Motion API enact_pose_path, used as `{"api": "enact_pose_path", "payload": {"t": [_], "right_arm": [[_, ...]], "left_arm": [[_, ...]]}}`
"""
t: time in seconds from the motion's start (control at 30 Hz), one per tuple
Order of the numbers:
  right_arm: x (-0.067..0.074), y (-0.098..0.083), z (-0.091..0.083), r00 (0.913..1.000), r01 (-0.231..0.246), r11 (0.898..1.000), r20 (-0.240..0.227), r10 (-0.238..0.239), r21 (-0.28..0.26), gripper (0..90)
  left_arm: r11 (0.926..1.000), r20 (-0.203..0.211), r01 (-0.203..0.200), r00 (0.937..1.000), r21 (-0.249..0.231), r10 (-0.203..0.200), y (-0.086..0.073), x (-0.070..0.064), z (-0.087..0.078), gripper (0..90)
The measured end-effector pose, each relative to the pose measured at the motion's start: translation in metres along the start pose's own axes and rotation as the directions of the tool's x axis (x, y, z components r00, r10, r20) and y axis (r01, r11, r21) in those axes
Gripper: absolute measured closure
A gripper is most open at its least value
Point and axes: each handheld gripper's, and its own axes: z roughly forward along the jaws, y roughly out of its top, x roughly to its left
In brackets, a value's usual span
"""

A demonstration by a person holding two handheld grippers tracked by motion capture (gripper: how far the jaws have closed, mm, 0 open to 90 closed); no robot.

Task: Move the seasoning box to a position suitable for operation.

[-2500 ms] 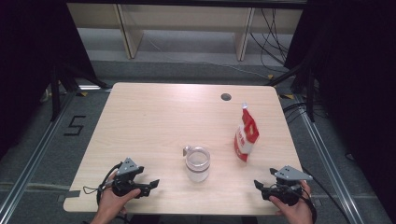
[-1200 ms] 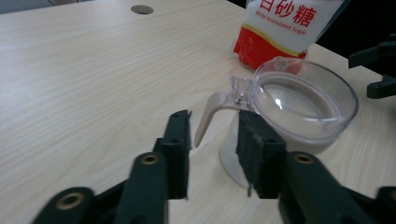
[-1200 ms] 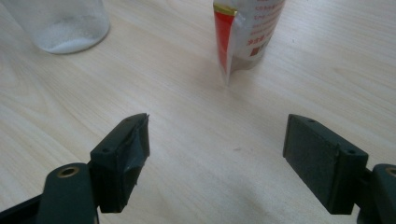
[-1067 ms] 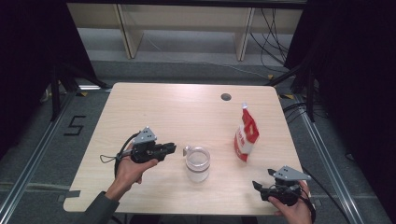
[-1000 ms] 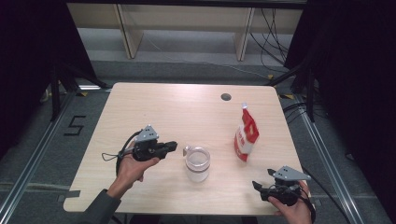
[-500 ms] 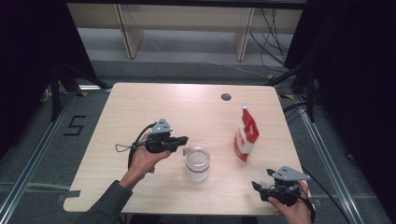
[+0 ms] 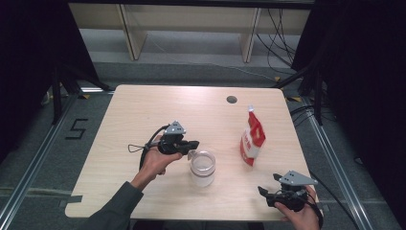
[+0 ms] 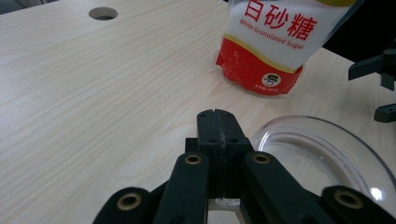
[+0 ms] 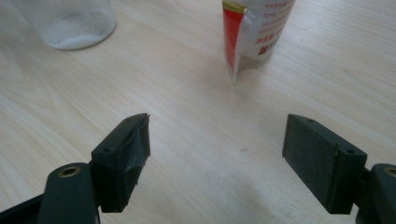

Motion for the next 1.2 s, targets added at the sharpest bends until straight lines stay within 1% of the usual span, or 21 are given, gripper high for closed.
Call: {"api": "enact_pose_path", "payload": {"t": [0.07, 0.17, 0.2, 0.23, 0.27, 0.3, 0.33, 0.37, 0.43, 0.47, 0.57, 0.6, 0.67, 0.73, 0.8, 0.87, 0.9, 0.97, 1.03, 1.1, 1.2], "right_arm": [[0.0, 0.0, 0.0, 1.0, 0.001, 1.0, -0.007, -0.001, 0.005, 24.0], [-0.001, 0.0, 0.0, 0.9999, 0.012, 1.0, 0.005, -0.012, 0.0, 24.0], [-0.001, 0.0, 0.0, 0.9999, 0.01, 1.0, 0.007, -0.01, 0.0, 24.0], [0.001, 0.0, 0.0, 0.9999, -0.011, 1.0, 0.006, 0.011, 0.003, 24.0], [0.0, 0.0, 0.0, 1.0, 0.006, 1.0, 0.005, -0.006, -0.003, 24.0], [-0.001, 0.0, 0.0, 1.0, 0.006, 1.0, 0.004, -0.006, -0.004, 24.0], [0.001, 0.0, 0.0, 0.9999, -0.014, 1.0, 0.004, 0.014, 0.002, 24.0], [-0.001, 0.0, 0.0, 0.9998, 0.015, 1.0, 0.014, -0.015, 0.0, 24.0], [0.002, 0.0, 0.0, 0.9997, -0.022, 1.0, 0.009, 0.022, 0.009, 24.0], [0.0, 0.0, 0.0, 0.9999, 0.006, 1.0, 0.01, -0.006, 0.001, 24.0], [0.001, 0.0, 0.0, 0.9999, -0.013, 1.0, 0.008, 0.013, 0.006, 24.0], [-0.001, 0.0, 0.0, 0.9998, 0.015, 1.0, 0.014, -0.015, 0.0, 24.0], [-0.001, 0.0, 0.0, 0.9998, 0.014, 1.0, 0.014, -0.014, 0.001, 24.0], [0.002, 0.0, 0.0, 0.9997, -0.022, 1.0, 0.009, 0.022, 0.01, 24.0], [0.0, 0.0, 0.001, 0.9999, 0.011, 1.0, 0.01, -0.011, 0.003, 24.0], [0.003, 0.0, 0.0, 0.9996, -0.025, 1.0, 0.01, 0.025, 0.01, 24.0], [0.001, 0.0, 0.0, 0.9999, -0.012, 1.0, 0.01, 0.012, 0.007, 24.0], [0.0, 0.0, 0.001, 1.0, 0.004, 1.0, 0.007, -0.004, 0.004, 24.0], [0.001, 0.0, 0.001, 0.9999, -0.007, 1.0, -0.012, 0.008, 0.02, 24.0], [0.001, 0.0, 0.001, 1.0, -0.004, 1.0, -0.005, 0.004, 0.015, 24.0], [0.001, 0.0, 0.001, 1.0, -0.005, 1.0, -0.003, 0.005, 0.018, 24.0]], "left_arm": [[0.9998, 0.006, -0.007, 1.0, 0.018, 0.007, 0.0, 0.0, 0.0, 89.3], [0.9999, 0.002, -0.006, 1.0, 0.013, 0.006, -0.001, 0.001, -0.001, 89.4], [0.9999, 0.003, -0.006, 1.0, 0.014, 0.006, -0.001, 0.001, -0.001, 89.4], [0.9999, 0.003, -0.006, 1.0, 0.016, 0.006, -0.001, 0.001, -0.002, 89.3], [0.9998, 0.005, 0.002, 1.0, 0.022, -0.002, -0.001, 0.001, -0.002, 89.3], [0.9997, 0.006, 0.004, 1.0, 0.024, -0.004, -0.001, 0.002, -0.003, 89.3], [0.9997, 0.004, 0.006, 1.0, 0.024, -0.006, -0.001, 0.002, -0.003, 89.3], [0.9995, 0.005, 0.006, 1.0, 0.032, -0.006, -0.001, 0.003, -0.004, 89.3], [0.9991, 0.0, 0.013, 0.9999, 0.039, -0.013, -0.001, 0.003, -0.006, 89.3], [0.9992, -0.006, 0.014, 0.9999, 0.038, -0.014, -0.001, 0.003, -0.006, 89.3], [0.9993, -0.013, 0.027, 0.9996, 0.027, -0.027, -0.003, 0.003, -0.009, 89.3], [0.9988, -0.007, 0.028, 0.9996, 0.041, -0.028, -0.004, 0.003, -0.011, 89.2], [0.9985, 0.004, 0.032, 0.9995, 0.043, -0.032, -0.006, 0.004, -0.014, 89.1], [0.9981, -0.004, 0.04, 0.9992, 0.046, -0.04, -0.008, 0.004, -0.018, 88.9], [0.9981, -0.006, 0.044, 0.999, 0.042, -0.044, -0.01, 0.004, -0.021, 88.9], [0.9981, 0.0, 0.045, 0.999, 0.042, -0.045, -0.011, 0.004, -0.022, 88.7], [0.9972, 0.006, 0.062, 0.9981, 0.043, -0.062, -0.013, 0.003, -0.025, 88.7], [0.9971, 0.01, 0.063, 0.998, 0.043, -0.063, -0.015, 0.004, -0.027, 88.2], [0.9973, 0.01, 0.063, 0.998, 0.038, -0.063, -0.016, 0.005, -0.029, 87.7], [0.9961, 0.01, 0.078, 0.9968, 0.041, -0.079, -0.018, 0.005, -0.032, 87.8], [0.9962, 0.019, 0.077, 0.9968, 0.042, -0.078, -0.02, 0.005, -0.035, 87.9]]}}
